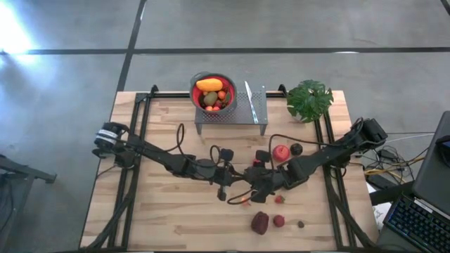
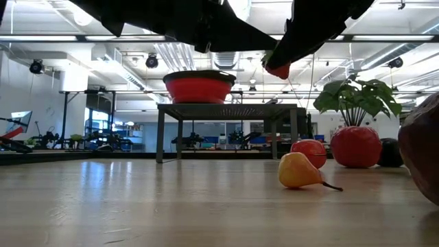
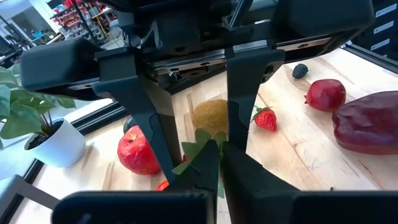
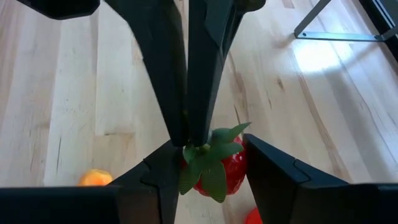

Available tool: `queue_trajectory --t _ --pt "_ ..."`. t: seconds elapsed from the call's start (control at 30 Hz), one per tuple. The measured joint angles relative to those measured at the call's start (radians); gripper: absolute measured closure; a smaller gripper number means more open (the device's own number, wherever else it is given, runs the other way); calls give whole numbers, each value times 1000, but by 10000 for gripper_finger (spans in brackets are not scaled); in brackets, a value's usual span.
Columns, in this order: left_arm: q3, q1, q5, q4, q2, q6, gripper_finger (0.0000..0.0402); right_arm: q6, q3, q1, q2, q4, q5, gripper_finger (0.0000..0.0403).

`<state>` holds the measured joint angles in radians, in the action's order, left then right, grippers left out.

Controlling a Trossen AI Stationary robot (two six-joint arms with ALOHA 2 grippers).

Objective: Pick & Place Fruit
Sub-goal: Put the top red strawberry into the red strainer bowl on the shelf

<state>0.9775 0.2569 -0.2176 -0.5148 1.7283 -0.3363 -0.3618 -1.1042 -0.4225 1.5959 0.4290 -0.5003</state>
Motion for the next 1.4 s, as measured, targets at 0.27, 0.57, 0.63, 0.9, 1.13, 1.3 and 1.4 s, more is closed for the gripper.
queue_trajectory --t 0.27,0.57,0.63,0.9,1.13,1.3,1.4 --pt "0 0 0 0 0 18 395 2 0 0 0 0 0 259" --pt "7 -3 -5 52 -12 8 397 -54 -38 0 0 102 0 162" --pt "26 -9 -29 115 -31 -2 397 -89 -54 0 0 163 1 141" --pt "128 -69 -98 385 -156 -53 395 -220 -55 0 -1 309 0 101" --pt "257 -195 -99 622 -287 -56 396 -222 -32 0 -2 318 -5 122" --pt "332 -334 -85 717 -359 -12 396 -216 -23 0 -2 319 -18 147" --pt "349 -429 -23 743 -374 26 396 -216 -19 0 -2 318 -25 158"
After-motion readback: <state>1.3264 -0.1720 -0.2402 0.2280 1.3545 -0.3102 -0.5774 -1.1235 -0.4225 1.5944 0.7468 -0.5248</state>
